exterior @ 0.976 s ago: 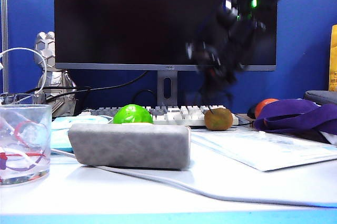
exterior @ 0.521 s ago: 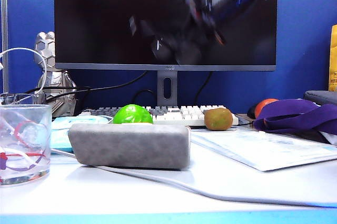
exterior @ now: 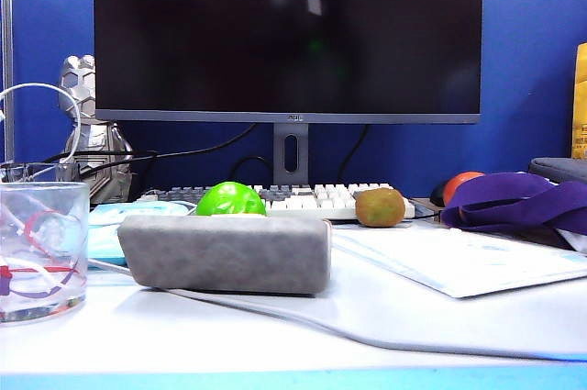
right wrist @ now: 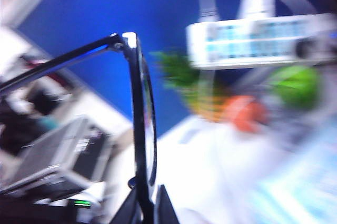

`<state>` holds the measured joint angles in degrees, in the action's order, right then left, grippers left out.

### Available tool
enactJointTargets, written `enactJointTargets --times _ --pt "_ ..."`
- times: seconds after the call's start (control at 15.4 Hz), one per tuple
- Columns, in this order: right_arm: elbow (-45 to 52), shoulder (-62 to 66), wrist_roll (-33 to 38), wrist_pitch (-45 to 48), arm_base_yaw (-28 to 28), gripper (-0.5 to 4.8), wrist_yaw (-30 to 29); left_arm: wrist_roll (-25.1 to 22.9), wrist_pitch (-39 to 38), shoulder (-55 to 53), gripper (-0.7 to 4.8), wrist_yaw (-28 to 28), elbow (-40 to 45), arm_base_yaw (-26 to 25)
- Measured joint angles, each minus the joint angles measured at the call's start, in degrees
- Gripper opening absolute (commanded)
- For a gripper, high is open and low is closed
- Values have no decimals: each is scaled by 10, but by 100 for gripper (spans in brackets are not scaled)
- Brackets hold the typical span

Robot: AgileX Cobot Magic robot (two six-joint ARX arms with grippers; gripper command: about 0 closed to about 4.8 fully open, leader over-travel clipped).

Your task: Pick up the glasses, fold the temples of the glasses, place the glasses into the glasses case, and finally close the glasses case.

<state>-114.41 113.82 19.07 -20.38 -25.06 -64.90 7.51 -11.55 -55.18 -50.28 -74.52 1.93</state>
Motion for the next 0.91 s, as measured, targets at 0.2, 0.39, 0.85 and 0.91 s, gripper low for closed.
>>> enactJointTargets --times 0.2,0.39,0.85,0.91 --pt "0 -6 22 22 -48 -1 -24 0 3 0 -5 -6 0 38" --pt "0 -14 35 33 -98 -1 -40 0 3 0 -5 -10 0 39" --pt "1 -56 91 110 -111 -1 -41 -15 -14 -6 -5 -24 -2 39" --pt "1 -59 103 126 -111 -1 -37 -15 -18 -8 -5 -27 -2 40"
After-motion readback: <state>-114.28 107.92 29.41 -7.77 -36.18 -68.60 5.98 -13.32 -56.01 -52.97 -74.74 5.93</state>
